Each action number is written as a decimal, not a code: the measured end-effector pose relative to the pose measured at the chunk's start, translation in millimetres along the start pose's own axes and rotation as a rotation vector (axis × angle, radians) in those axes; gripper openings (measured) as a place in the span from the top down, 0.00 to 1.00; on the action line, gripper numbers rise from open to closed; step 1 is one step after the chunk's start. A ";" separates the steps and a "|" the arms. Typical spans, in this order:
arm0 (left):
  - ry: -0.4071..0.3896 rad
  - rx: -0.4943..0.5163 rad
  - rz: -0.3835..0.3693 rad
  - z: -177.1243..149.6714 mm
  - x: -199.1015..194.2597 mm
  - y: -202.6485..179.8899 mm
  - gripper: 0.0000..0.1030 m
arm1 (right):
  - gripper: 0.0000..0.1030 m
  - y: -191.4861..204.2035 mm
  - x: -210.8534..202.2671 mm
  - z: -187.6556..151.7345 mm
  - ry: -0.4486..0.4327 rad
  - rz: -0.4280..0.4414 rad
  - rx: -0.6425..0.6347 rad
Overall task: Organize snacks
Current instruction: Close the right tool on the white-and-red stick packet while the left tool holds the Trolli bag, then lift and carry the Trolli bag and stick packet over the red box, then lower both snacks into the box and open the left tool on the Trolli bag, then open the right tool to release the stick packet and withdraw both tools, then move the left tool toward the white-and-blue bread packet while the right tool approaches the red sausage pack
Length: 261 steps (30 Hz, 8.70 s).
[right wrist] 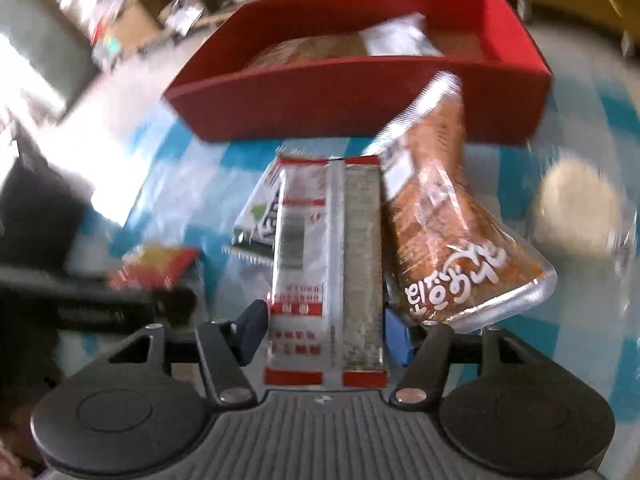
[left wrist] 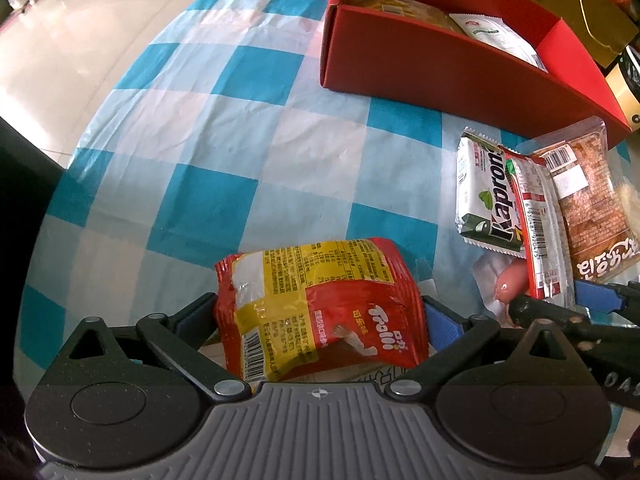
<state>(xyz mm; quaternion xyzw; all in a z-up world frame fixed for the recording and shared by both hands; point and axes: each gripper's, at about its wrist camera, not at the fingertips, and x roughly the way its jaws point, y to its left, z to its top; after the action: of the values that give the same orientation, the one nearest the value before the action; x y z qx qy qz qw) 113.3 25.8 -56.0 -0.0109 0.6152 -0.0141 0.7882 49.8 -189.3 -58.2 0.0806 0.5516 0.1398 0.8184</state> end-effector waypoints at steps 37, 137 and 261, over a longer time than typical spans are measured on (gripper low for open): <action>-0.041 -0.026 -0.048 -7.7 -24.6 8.9 0.11 | 0.51 9.4 -61.7 -32.3 -0.123 0.032 -0.008; -0.199 0.026 -0.004 166.4 -5.3 -90.7 0.08 | 0.53 -79.5 -23.3 141.0 -0.261 0.133 0.234; -0.189 0.110 0.076 13.0 -53.4 -37.1 0.00 | 0.44 -16.1 -54.0 45.2 -0.150 0.053 0.006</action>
<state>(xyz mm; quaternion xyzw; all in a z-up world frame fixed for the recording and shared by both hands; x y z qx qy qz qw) 112.7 -9.4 0.3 0.0542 0.5363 -0.0169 0.8421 74.9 -220.7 1.8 0.1079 0.4870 0.1531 0.8531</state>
